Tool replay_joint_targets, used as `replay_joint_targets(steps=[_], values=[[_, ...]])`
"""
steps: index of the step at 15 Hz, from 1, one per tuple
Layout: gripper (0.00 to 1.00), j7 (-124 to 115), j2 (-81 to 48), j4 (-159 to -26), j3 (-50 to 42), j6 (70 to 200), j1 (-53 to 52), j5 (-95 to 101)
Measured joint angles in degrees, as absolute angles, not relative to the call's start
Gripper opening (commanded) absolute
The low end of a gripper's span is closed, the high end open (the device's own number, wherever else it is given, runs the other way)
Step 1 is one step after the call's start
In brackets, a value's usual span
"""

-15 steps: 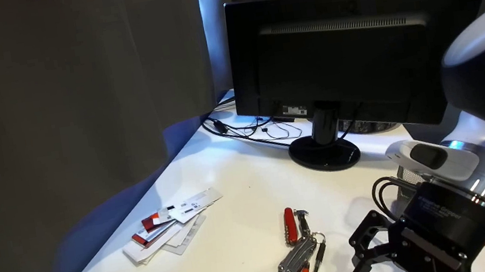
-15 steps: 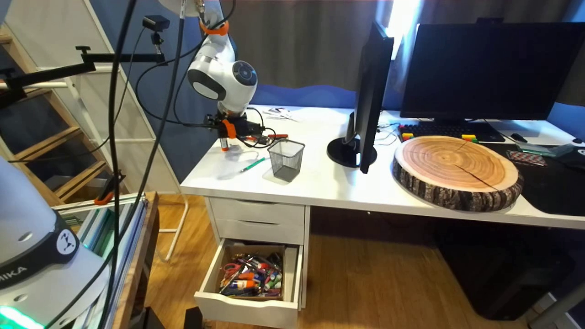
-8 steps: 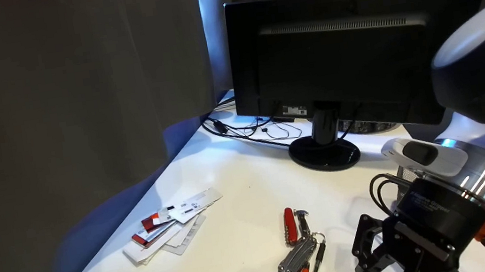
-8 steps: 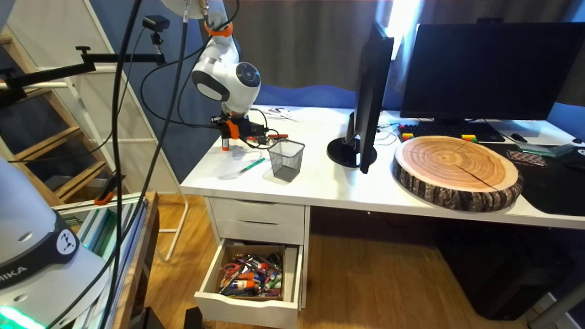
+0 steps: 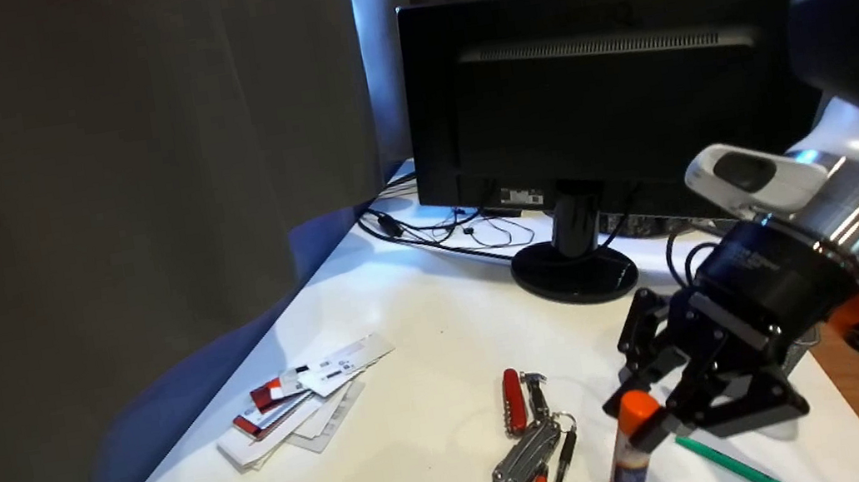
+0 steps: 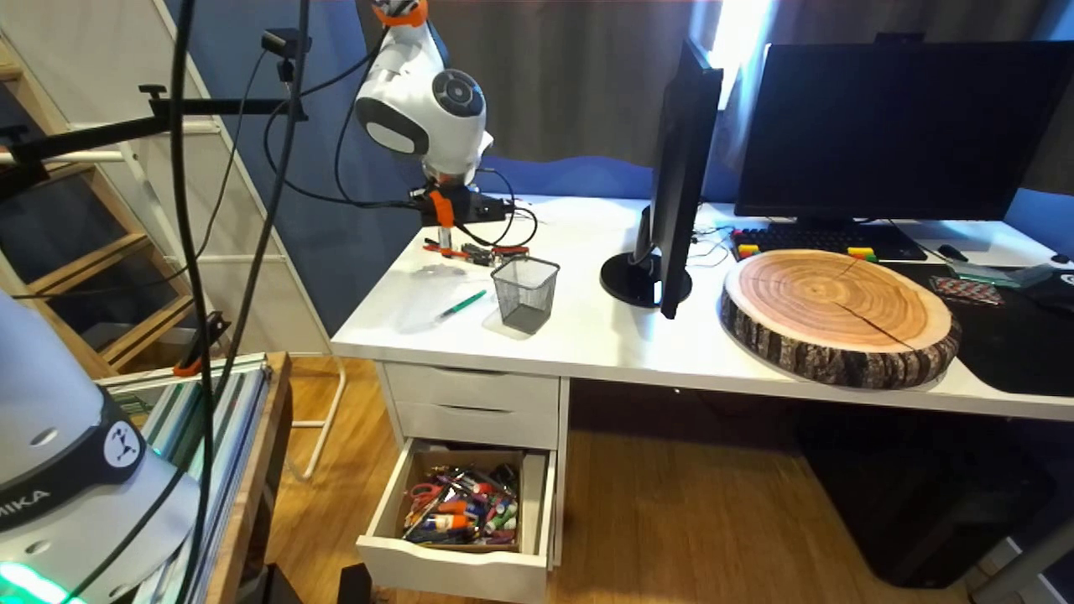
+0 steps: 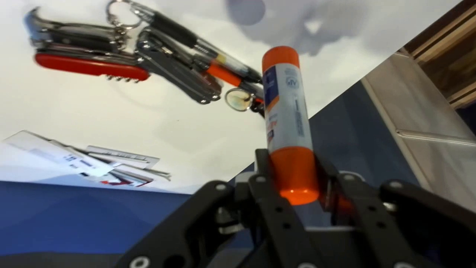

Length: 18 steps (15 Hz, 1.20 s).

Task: Pick up the glue stick, then place it in the bin

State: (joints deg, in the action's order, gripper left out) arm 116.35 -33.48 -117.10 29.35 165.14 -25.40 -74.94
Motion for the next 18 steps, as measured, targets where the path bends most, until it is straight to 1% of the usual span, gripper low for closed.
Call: replay_joint_targets(steps=[7,10,14,18], values=[[0.09,109.4,-17.9,-125.3,29.2,179.2,-24.5,-80.4],[0.09,107.8,-12.8,-129.6,28.9,183.3,-23.4,-82.5],[0.09,107.5,-9.7,-132.0,28.2,184.9,-21.2,-86.1],[0.09,107.5,-10.5,-132.1,27.1,184.9,-19.4,-88.1]])
